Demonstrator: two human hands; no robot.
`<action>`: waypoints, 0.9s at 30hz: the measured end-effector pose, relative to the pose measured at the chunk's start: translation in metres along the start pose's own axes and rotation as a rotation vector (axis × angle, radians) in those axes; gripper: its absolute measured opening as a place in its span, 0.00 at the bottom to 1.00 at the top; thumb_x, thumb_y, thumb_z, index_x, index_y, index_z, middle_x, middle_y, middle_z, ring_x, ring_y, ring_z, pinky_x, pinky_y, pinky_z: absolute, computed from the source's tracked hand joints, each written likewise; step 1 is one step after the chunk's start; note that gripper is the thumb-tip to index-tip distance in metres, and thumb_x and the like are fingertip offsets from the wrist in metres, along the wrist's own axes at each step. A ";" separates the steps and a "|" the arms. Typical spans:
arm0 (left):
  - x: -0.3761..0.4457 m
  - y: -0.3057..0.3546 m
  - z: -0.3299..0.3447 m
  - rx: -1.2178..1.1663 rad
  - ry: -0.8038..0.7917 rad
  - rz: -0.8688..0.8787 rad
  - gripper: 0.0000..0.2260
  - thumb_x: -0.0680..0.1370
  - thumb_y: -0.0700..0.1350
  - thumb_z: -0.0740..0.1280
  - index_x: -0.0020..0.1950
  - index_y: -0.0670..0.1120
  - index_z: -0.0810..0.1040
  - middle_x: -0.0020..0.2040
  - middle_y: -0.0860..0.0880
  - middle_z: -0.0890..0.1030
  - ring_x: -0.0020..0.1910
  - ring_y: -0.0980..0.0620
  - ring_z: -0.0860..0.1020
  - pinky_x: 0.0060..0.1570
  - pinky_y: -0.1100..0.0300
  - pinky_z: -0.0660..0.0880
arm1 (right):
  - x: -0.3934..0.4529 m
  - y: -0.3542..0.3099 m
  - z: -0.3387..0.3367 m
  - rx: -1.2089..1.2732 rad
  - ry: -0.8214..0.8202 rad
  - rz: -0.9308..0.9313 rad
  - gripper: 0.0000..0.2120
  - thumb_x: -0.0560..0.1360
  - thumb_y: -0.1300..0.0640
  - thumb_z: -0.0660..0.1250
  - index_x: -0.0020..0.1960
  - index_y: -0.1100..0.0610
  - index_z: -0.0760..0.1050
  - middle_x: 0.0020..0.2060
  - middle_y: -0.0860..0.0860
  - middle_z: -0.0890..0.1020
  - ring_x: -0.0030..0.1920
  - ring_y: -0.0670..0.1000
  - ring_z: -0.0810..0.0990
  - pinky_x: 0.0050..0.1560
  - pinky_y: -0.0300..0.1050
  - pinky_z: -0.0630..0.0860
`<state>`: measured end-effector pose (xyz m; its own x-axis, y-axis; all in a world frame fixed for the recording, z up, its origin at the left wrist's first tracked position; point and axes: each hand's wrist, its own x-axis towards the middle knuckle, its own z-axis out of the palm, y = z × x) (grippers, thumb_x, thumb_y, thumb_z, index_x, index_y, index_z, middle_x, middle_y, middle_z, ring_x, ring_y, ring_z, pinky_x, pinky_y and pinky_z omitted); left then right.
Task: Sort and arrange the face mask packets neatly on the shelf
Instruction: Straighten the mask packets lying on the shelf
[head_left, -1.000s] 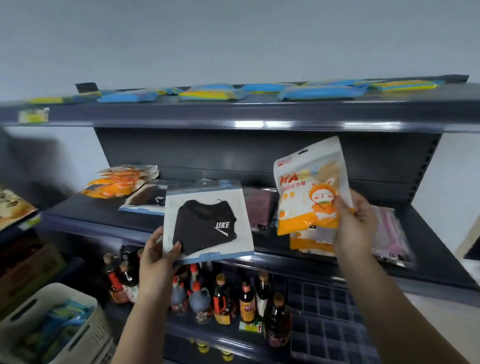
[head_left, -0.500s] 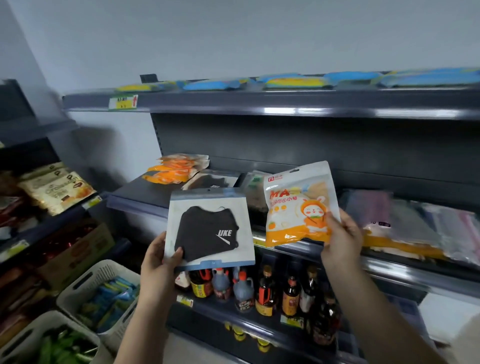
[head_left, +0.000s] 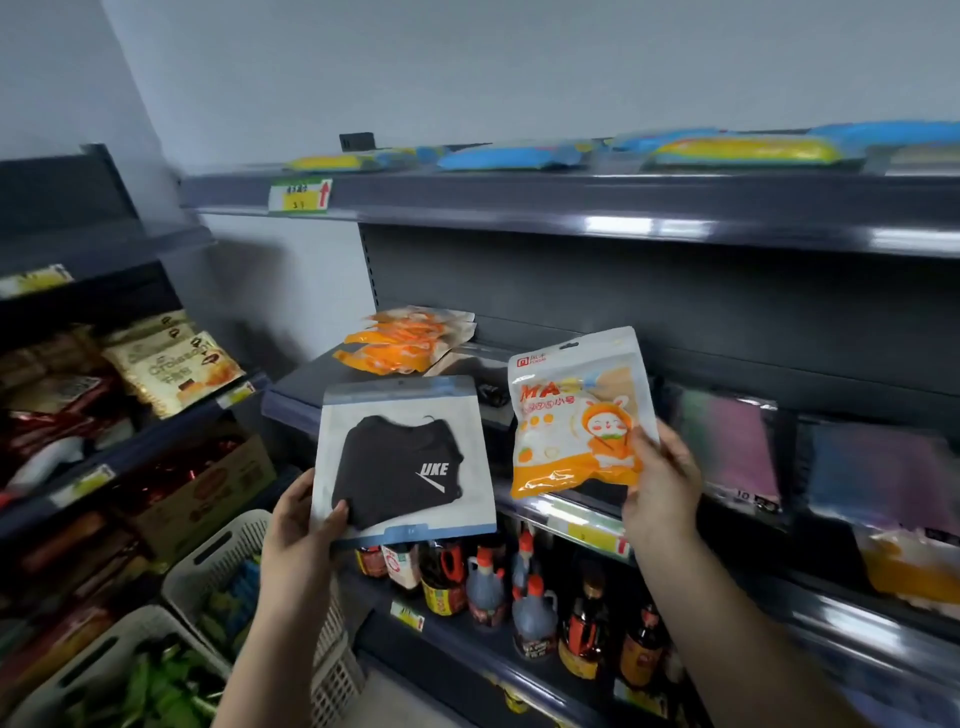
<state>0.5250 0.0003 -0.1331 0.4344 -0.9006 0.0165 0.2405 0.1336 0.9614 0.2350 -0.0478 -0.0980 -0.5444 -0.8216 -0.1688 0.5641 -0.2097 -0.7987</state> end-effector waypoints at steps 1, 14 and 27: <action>0.009 0.001 0.001 0.001 0.010 0.004 0.18 0.77 0.32 0.63 0.65 0.45 0.72 0.54 0.45 0.79 0.46 0.50 0.79 0.34 0.66 0.79 | 0.008 0.005 0.008 0.000 0.001 0.006 0.10 0.74 0.67 0.66 0.53 0.57 0.78 0.44 0.51 0.82 0.42 0.50 0.80 0.43 0.43 0.79; 0.110 0.001 -0.018 -0.016 0.101 0.058 0.19 0.76 0.31 0.62 0.66 0.44 0.72 0.61 0.38 0.77 0.53 0.45 0.77 0.40 0.63 0.80 | 0.081 0.055 0.114 0.003 -0.087 0.101 0.09 0.76 0.67 0.64 0.49 0.54 0.77 0.38 0.48 0.82 0.35 0.44 0.81 0.30 0.33 0.77; 0.234 0.040 -0.056 -0.022 0.083 0.017 0.18 0.77 0.35 0.63 0.64 0.50 0.73 0.62 0.41 0.77 0.60 0.38 0.76 0.56 0.42 0.75 | 0.111 0.112 0.225 0.072 0.020 0.219 0.09 0.76 0.66 0.63 0.55 0.60 0.76 0.47 0.55 0.81 0.41 0.49 0.80 0.41 0.42 0.79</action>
<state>0.6851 -0.1823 -0.1063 0.5084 -0.8611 0.0089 0.2508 0.1580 0.9551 0.3777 -0.2816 -0.0758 -0.4159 -0.8411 -0.3458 0.7124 -0.0651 -0.6987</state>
